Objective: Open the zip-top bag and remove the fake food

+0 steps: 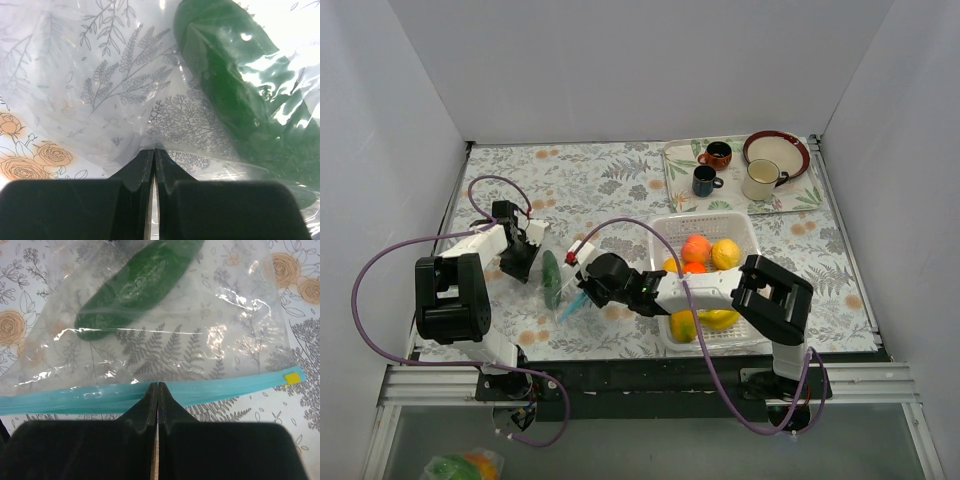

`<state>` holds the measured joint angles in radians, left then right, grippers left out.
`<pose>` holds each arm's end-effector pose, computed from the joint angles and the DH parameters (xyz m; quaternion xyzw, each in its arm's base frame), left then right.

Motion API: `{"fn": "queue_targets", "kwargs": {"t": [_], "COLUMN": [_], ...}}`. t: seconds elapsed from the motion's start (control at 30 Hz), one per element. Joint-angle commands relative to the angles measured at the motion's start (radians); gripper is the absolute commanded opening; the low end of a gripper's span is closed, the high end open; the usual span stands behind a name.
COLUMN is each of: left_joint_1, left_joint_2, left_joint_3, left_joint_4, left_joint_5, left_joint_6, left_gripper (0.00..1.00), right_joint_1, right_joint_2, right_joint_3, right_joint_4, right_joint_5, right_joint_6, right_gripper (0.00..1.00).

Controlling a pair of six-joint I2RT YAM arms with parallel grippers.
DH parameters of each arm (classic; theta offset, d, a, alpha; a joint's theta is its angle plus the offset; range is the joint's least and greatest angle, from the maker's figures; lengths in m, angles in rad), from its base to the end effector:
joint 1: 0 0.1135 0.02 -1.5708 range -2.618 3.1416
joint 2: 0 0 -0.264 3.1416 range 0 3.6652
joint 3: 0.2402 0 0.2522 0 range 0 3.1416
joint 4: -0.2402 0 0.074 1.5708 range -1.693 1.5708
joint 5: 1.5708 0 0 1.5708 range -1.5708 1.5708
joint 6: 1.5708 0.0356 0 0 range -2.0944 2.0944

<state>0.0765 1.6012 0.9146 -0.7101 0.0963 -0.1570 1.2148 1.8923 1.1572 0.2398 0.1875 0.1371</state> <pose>0.2739 0.0176 0.1607 -0.1117 0.9888 -0.0514 0.0848 0.1530 0.3925 0.1924 -0.3976 0.7585 0.2563 0.4481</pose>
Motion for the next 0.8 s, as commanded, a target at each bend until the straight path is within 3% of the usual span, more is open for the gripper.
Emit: {"fn": "queue_targets", "kwargs": {"t": [0.0,0.77], "left_joint_1": [0.003,0.003], "left_joint_2": [0.051,0.051], "left_joint_3": [-0.037,-0.025], "left_joint_4": [0.031,0.021], "left_joint_5": [-0.001,-0.001], "left_joint_6": [0.008,0.005], "left_gripper": [0.0,0.0], "right_joint_1": [0.005,0.003], "right_joint_2": [-0.113,-0.154], "right_joint_3": [-0.037,-0.182], "right_joint_4": [0.078,0.144], "right_joint_5": [0.056,0.049], "right_joint_6": [0.001,0.035], "right_gripper": [0.01,0.01]}}
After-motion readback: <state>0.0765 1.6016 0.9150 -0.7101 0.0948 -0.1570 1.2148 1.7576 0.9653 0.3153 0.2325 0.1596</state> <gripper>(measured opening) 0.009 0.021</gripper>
